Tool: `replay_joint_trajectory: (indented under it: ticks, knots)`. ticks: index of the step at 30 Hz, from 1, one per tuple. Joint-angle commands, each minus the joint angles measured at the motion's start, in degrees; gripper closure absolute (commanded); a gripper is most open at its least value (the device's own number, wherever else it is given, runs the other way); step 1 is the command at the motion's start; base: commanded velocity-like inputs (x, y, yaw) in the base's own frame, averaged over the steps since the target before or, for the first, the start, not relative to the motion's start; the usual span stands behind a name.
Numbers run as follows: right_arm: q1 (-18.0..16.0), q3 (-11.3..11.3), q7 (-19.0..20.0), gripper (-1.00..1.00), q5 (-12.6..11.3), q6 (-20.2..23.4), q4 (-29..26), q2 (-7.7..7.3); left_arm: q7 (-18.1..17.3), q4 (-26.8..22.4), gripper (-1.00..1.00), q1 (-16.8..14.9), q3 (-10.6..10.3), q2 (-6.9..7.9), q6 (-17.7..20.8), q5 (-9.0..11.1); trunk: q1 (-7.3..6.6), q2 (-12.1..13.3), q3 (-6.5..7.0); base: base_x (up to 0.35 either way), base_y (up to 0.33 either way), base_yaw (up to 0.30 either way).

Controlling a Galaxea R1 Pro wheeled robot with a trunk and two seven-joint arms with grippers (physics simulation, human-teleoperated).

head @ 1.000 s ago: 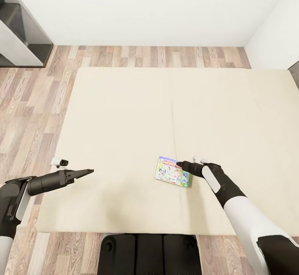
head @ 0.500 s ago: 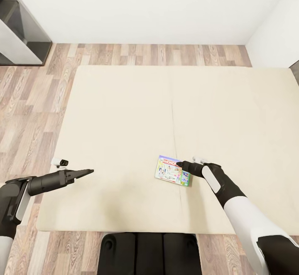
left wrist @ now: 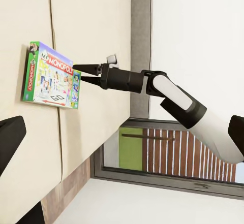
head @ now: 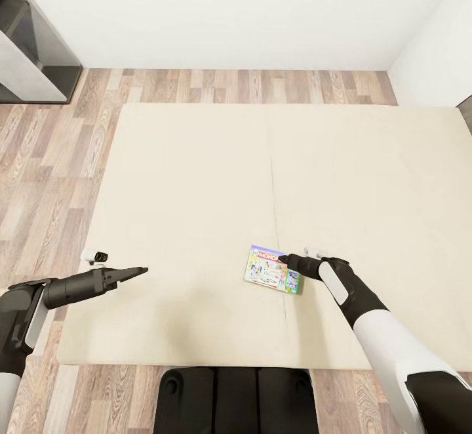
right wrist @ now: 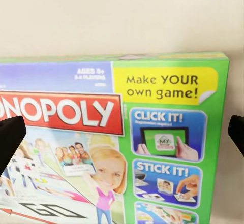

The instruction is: Put all the toys in the child's room - the three board games (two on the bed and one on the table), the two jigsaw puzzles on the table, and the tennis ball on the table - inside the toy box on the table in the child's room.

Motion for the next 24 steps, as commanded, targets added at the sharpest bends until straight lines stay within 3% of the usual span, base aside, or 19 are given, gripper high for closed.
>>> replay_joint_trajectory:
  ticks: [1, 24]
  knots:
    - [-0.02, 0.17, 0.1, -1.0, 0.09, 0.18, -0.05, -0.06, -0.23, -0.01, -1.0, -0.01, 0.01, 0.01, 0.61, -0.04, 0.03, -0.09, -0.06, 0.0, 0.0, 0.0]
    - [-0.02, 0.17, 0.1, -1.0, 0.09, 0.11, -0.05, -0.03, -0.23, -0.01, -1.0, -0.01, 0.14, 0.01, 0.6, -0.04, 0.03, -0.09, -0.06, 0.0, 0.0, 0.0]
